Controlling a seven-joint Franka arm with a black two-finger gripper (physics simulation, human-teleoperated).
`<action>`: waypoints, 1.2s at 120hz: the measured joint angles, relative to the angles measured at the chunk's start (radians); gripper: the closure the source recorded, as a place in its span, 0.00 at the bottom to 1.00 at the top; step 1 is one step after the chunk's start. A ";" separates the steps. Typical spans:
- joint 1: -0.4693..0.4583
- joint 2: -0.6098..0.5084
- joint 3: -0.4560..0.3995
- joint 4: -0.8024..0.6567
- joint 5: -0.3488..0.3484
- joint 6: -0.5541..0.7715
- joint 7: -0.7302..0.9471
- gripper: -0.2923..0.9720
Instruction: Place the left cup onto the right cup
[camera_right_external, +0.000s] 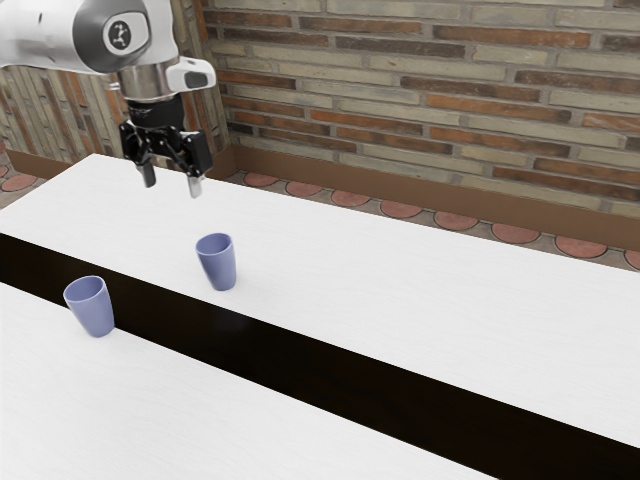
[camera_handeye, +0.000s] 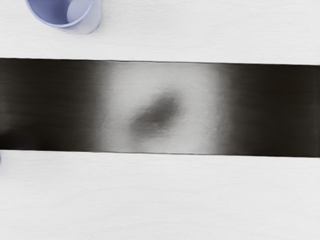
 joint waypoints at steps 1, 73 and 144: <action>-0.001 0.000 0.000 0.000 0.000 0.000 0.000 0.23; 0.016 0.017 0.001 -0.046 -0.008 0.054 0.019 0.23; 0.118 0.033 0.002 -0.188 -0.017 0.148 0.039 0.23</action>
